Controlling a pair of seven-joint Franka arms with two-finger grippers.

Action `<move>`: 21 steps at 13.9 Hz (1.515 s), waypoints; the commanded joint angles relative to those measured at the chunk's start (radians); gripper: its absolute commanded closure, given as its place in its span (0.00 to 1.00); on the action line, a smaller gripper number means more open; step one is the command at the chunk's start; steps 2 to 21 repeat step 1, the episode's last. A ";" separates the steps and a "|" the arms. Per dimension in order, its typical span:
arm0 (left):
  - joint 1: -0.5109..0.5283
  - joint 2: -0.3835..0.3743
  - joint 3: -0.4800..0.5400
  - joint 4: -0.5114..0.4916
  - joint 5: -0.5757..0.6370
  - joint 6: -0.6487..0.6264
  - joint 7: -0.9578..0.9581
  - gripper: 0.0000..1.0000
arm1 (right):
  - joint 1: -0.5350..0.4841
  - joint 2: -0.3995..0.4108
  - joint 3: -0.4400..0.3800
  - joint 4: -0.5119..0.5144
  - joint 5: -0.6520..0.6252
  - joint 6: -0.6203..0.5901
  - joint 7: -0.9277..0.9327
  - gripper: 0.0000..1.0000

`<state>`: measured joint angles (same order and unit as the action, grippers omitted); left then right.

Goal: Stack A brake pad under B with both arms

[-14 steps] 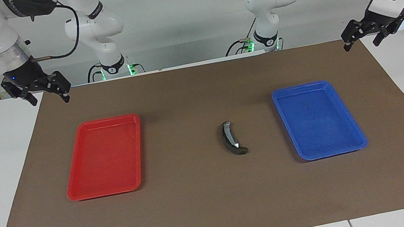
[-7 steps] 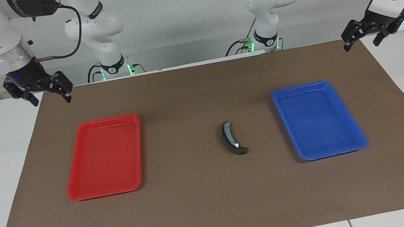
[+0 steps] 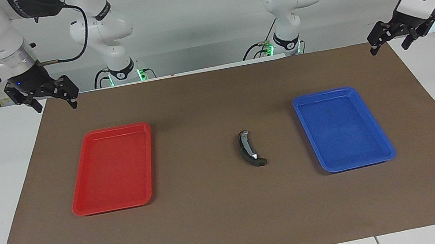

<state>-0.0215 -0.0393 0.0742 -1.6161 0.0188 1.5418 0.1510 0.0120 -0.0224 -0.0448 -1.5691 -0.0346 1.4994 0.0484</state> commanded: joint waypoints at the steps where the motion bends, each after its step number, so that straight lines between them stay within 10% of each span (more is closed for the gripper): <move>1: 0.008 -0.024 -0.005 -0.028 0.010 0.012 0.012 0.00 | -0.001 -0.013 0.002 -0.006 -0.010 -0.002 -0.022 0.01; 21: 0.008 -0.024 -0.005 -0.028 0.010 0.012 0.012 0.00 | -0.001 -0.013 0.002 -0.006 -0.010 -0.002 -0.022 0.01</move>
